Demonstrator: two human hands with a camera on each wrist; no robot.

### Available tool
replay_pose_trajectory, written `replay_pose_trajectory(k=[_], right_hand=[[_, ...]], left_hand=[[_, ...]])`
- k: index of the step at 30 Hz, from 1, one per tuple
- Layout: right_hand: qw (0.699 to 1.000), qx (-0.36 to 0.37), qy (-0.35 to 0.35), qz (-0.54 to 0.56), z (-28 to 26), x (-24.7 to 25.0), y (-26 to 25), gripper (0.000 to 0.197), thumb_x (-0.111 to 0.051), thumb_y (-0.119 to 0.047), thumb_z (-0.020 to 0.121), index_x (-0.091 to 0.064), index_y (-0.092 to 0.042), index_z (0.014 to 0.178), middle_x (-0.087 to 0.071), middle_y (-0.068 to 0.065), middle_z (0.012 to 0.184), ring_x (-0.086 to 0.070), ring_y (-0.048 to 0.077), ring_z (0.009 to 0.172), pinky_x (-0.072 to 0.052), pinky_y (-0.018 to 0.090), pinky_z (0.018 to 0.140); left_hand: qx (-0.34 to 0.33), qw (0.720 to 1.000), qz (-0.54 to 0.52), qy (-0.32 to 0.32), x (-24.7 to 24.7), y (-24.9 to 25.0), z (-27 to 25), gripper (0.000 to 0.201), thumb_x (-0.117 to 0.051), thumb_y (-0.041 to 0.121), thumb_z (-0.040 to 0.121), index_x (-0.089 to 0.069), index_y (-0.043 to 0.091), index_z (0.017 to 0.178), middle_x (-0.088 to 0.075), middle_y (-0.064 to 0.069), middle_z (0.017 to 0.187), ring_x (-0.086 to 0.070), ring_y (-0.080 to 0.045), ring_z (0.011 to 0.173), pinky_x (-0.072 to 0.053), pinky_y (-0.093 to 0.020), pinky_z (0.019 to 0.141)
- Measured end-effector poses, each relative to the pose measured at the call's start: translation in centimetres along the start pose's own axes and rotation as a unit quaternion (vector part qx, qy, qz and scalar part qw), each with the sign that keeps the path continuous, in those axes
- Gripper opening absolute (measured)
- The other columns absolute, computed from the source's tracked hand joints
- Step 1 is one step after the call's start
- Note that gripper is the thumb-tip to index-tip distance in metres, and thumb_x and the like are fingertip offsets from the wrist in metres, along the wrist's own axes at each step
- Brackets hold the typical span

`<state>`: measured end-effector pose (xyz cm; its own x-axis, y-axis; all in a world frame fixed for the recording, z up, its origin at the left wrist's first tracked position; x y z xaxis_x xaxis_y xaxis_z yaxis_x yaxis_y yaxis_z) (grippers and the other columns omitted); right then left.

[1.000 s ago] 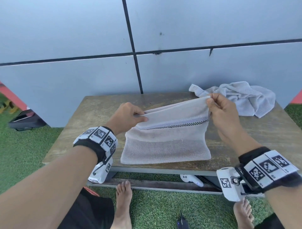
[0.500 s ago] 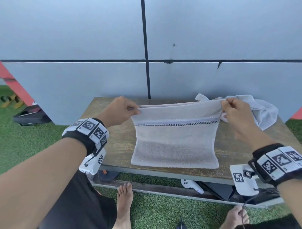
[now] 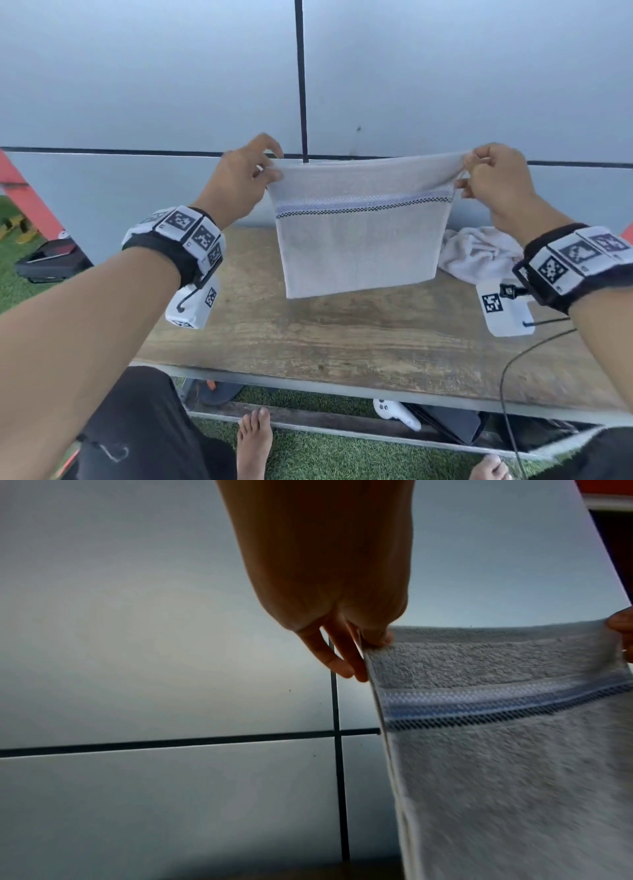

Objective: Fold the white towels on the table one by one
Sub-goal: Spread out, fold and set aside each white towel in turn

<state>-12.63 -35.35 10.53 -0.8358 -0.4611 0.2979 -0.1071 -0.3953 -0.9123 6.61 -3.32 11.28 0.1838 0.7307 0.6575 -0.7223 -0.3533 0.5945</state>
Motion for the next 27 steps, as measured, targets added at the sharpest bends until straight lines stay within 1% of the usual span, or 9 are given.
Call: replay_pose_trajectory(k=[3, 7, 11, 14, 16, 19, 22, 25, 27], right_hand=[[0.997, 0.025, 0.016, 0.066, -0.9, 0.5, -0.7, 0.011, -0.05, -0.014, 0.103, -0.055, -0.02, 0.095, -0.055, 0.0, 0.089, -0.065, 0.015, 0.065, -0.055, 0.026, 0.056], [0.999, 0.026, -0.032, 0.018, -4.0, 1.1, 2.2, 0.022, -0.051, -0.017, 0.103, -0.056, -0.031, 0.087, -0.059, -0.002, 0.086, -0.059, 0.017, 0.082, -0.05, 0.031, 0.069], [0.971, -0.074, -0.218, -0.063, -8.7, 1.5, 7.7, 0.018, -0.05, -0.015, 0.104, -0.061, -0.004, 0.095, -0.056, 0.007, 0.094, -0.054, 0.021, 0.095, -0.049, 0.045, 0.092], [0.913, -0.122, -0.359, -0.153, -11.7, 2.0, 10.8, 0.019, -0.051, -0.019, 0.104, -0.065, -0.01, 0.093, -0.064, 0.001, 0.092, -0.063, 0.019, 0.098, -0.048, 0.049, 0.101], [0.873, -0.14, -0.427, -0.191, -12.9, 2.0, 11.6, 0.021, -0.051, -0.022, 0.104, -0.063, -0.011, 0.091, -0.07, -0.003, 0.09, -0.068, 0.018, 0.098, -0.049, 0.05, 0.102], [0.839, -0.154, -0.468, -0.229, -13.4, 1.6, 11.4, 0.023, -0.048, -0.024, 0.105, -0.066, -0.014, 0.096, -0.075, -0.008, 0.09, -0.07, 0.014, 0.093, -0.051, 0.045, 0.099], [0.838, -0.16, -0.463, -0.242, -13.0, 0.9, 10.9, 0.022, -0.047, -0.024, 0.106, -0.065, -0.013, 0.1, -0.076, -0.005, 0.096, -0.071, 0.015, 0.095, -0.053, 0.043, 0.098], [0.86, -0.147, -0.421, -0.247, -12.0, 0.1, 11.0, 0.023, -0.046, -0.024, 0.106, -0.062, -0.009, 0.101, -0.072, 0.001, 0.102, -0.068, 0.018, 0.099, -0.053, 0.042, 0.096], [0.88, -0.126, -0.381, -0.253, -11.4, -0.8, 11.4, 0.025, -0.046, -0.023, 0.105, -0.061, -0.005, 0.1, -0.069, 0.004, 0.099, -0.063, 0.02, 0.092, -0.051, 0.039, 0.088]], left_hand=[[-0.03, 0.998, -0.024, 0.04, 0.4, 0.4, -0.4, 0.018, -0.057, 0.016, 0.097, -0.05, 0.017, 0.114, -0.066, -0.002, 0.087, -0.056, -0.026, 0.066, -0.047, -0.033, 0.065], [-0.003, 1.0, -0.009, 0.023, -1.0, -1.2, -3.1, 0.009, -0.06, 0.017, 0.096, -0.067, 0.015, 0.102, -0.07, -0.003, 0.089, -0.064, -0.023, 0.081, -0.052, -0.034, 0.077], [0.089, 0.981, 0.021, -0.171, -3.4, -4.0, -7.9, 0.006, -0.067, 0.017, 0.094, -0.072, 0.019, 0.091, -0.074, -0.005, 0.087, -0.064, -0.019, 0.069, -0.048, -0.033, 0.067], [0.117, 0.938, 0.064, -0.32, -4.7, -5.2, -11.5, 0.004, -0.069, 0.021, 0.093, -0.071, 0.024, 0.093, -0.069, 0.015, 0.086, -0.059, 0.006, 0.076, -0.046, -0.018, 0.075], [0.144, 0.907, 0.08, -0.388, -5.5, -6.3, -12.9, 0.005, -0.072, 0.026, 0.091, -0.072, 0.031, 0.092, -0.069, 0.022, 0.083, -0.061, 0.004, 0.077, -0.048, -0.022, 0.08], [0.177, 0.867, 0.09, -0.457, -6.2, -6.7, -13.8, 0.009, -0.075, 0.03, 0.088, -0.071, 0.039, 0.085, -0.073, 0.019, 0.089, -0.069, -0.004, 0.081, -0.054, -0.023, 0.077], [0.195, 0.864, 0.079, -0.457, -6.8, -6.8, -13.7, 0.007, -0.072, 0.026, 0.091, -0.071, 0.029, 0.097, -0.073, 0.012, 0.097, -0.068, 0.002, 0.076, -0.056, -0.017, 0.069], [0.199, 0.897, 0.085, -0.385, -7.2, -7.6, -13.0, 0.011, -0.072, 0.027, 0.091, -0.073, 0.022, 0.1, -0.071, 0.012, 0.092, -0.066, -0.005, 0.076, -0.048, -0.017, 0.065], [0.197, 0.92, 0.079, -0.33, -7.5, -8.3, -12.4, 0.011, -0.072, 0.025, 0.09, -0.076, 0.016, 0.096, -0.072, 0.008, 0.088, -0.065, -0.012, 0.08, -0.045, -0.019, 0.066]])
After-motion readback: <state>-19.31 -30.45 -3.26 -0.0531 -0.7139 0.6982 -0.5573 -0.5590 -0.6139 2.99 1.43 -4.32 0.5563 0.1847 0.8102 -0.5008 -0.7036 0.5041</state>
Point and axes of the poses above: each hand's wrist, its own z-axis towards the middle knuckle, its own x-axis out of the back of the hand, y = z × x, the point moved 2 cm from there along z, towards the middle knuckle
